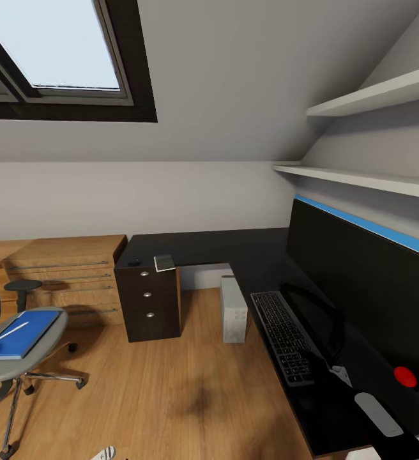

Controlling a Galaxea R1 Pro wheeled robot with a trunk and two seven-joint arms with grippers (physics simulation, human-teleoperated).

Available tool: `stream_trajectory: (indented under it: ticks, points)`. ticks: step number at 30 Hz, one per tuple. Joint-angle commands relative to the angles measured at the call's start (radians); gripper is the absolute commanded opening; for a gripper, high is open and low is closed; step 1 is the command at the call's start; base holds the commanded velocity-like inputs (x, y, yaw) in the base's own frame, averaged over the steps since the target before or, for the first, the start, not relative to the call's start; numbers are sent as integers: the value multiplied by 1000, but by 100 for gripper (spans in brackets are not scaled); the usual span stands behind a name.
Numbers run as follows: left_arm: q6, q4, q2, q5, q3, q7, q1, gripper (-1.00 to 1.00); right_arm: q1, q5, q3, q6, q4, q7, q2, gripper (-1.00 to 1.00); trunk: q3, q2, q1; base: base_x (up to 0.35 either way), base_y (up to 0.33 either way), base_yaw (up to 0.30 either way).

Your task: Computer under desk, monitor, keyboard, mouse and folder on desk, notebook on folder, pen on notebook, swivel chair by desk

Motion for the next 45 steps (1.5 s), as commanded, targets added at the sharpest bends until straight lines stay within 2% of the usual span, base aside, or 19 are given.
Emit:
stream_trajectory:
  ticks: [1,3,18,31,45]
  points:
    - [0,-1,1,10,-5,2,0,100,-1,-4,4,0,0,2,-1,100,-1,-1,0,0,0,0]
    - [0,-1,1,9,-5,2,0,100,-1,-4,4,0,0,2,-1,100,-1,-1,0,0,0,0]
    - [0,-1,1,9,-5,2,0,100,-1,-4,3,0,1,2,-1,100,46,104,-57,0,0,0]
    - [-1,-1,3,10,-3,1,0,100,-1,-4,3,0,1,2,-1,100,46,104,-57,-17,0,0]
    - [0,-1,3,10,-4,1,0,100,-1,-4,5,0,1,2,-1,100,46,104,-57,-297,-2,0]
